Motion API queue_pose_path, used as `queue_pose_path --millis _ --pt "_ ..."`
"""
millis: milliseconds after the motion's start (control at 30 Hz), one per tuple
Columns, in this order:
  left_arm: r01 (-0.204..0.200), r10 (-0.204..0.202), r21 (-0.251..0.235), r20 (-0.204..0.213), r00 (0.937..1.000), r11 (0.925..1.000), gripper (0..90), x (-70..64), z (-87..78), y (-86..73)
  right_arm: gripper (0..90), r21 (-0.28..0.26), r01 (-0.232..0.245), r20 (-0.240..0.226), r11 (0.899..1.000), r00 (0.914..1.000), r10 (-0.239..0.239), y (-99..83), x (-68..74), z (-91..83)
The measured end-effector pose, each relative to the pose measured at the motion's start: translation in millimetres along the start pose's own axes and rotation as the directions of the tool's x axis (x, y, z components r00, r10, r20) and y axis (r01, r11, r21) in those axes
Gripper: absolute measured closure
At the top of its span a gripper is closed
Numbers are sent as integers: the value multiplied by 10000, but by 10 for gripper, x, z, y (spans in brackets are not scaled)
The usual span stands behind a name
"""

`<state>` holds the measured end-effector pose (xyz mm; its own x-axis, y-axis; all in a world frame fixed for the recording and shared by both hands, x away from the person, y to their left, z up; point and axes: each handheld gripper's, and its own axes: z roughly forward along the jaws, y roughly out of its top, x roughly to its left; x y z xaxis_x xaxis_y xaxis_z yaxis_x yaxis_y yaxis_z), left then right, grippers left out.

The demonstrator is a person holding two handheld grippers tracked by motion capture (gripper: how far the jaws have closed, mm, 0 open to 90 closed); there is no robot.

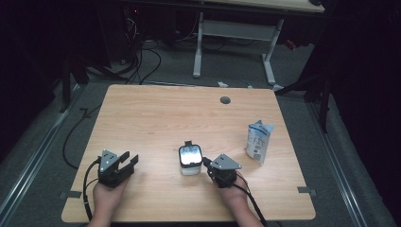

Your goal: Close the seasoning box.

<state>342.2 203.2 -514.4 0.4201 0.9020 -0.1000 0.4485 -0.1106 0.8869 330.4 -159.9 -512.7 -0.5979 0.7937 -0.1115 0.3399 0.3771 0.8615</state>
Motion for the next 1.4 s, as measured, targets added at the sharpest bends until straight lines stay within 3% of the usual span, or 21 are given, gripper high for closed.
queue_pose_path --millis 533,767,967,1067,1167,1267,1400 --pt "-32 32 40 28 10000 10000 583 -12 10 -4 900 -124 133 -263 9998 9996 -136 -31 105 -42" --pt "-85 85 67 34 10000 9999 581 -11 14 -8 859 -93 134 -182 9999 9997 -135 -49 66 -79" --pt "-70 68 168 119 9999 9998 576 -2 23 -14 683 208 -488 679 9986 9966 473 -197 -303 -229" --pt "-86 83 197 175 9998 9998 568 -16 24 -19 558 89 -789 1312 9968 9884 771 -330 -535 -404" --pt "-144 137 292 236 9996 9995 565 -46 41 -29 517 -155 -1365 1617 9905 9773 1372 -510 -759 -633" --pt "-415 401 420 334 9986 9983 561 -127 74 -30 503 -367 -1976 1632 9796 9659 2010 -579 -860 -735" --pt "-617 595 532 429 9973 9967 556 -209 122 -27 495 -322 -1682 1533 9852 9732 1711 -553 -820 -697"
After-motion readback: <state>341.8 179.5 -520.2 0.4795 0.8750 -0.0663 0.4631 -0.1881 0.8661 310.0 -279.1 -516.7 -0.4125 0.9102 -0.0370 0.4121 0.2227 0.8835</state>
